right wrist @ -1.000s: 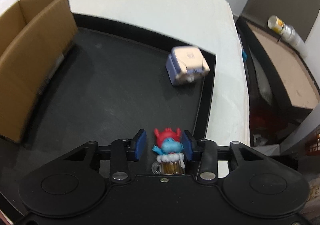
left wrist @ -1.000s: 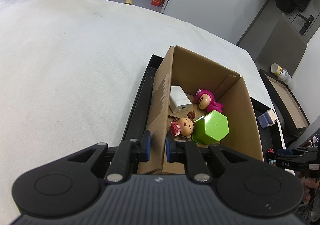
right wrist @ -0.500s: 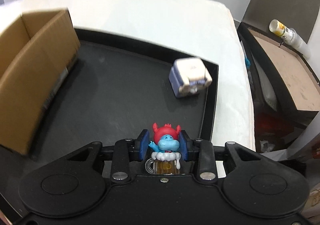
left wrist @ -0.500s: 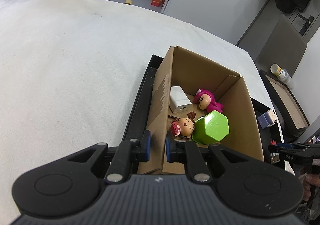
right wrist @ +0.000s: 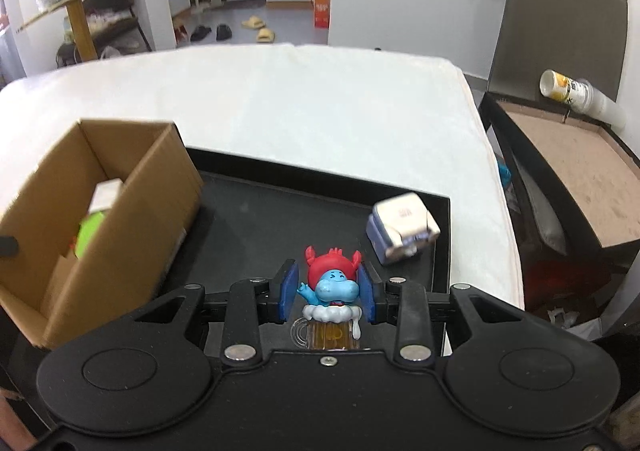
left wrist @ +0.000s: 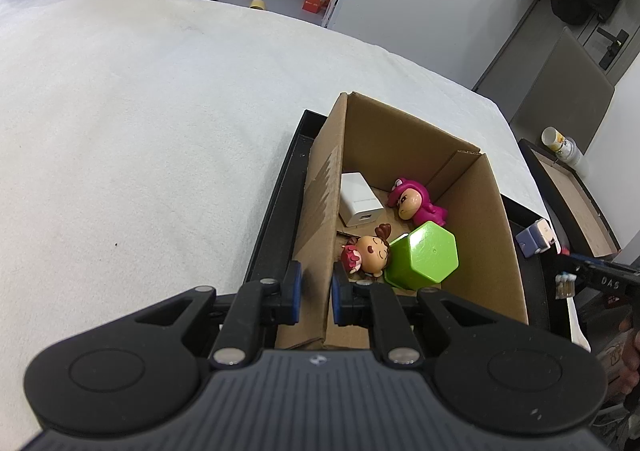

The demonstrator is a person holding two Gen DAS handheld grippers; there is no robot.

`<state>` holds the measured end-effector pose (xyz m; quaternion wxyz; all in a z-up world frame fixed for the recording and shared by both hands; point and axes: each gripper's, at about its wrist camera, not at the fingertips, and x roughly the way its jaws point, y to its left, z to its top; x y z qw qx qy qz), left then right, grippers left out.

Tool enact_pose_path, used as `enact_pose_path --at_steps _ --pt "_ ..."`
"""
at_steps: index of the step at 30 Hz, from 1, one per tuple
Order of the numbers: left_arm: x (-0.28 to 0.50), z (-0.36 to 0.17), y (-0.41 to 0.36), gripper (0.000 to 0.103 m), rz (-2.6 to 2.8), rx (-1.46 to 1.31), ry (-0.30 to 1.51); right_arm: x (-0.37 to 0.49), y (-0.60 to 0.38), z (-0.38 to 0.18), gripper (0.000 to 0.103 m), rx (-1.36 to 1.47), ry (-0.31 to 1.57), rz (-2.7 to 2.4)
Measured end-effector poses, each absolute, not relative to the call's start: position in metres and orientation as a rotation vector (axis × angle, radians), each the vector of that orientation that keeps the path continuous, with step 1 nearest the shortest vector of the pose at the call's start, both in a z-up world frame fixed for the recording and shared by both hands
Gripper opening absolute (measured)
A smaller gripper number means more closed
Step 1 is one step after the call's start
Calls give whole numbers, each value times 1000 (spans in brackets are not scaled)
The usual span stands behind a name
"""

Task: Organize rigid objects
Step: 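Lift the blue-and-red figure with the right gripper and carry it over the box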

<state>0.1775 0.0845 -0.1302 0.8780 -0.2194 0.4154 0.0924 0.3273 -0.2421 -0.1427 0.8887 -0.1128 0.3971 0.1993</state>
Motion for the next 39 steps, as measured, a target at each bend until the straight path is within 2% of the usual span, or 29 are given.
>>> enact_pose_path --at_steps 19,39 --pt "179 -130 82 13 198 -445 869 327 -221 -97 32 -148 687 495" --pt "178 -132 83 13 196 -454 862 310 -184 -72 32 -69 570 661"
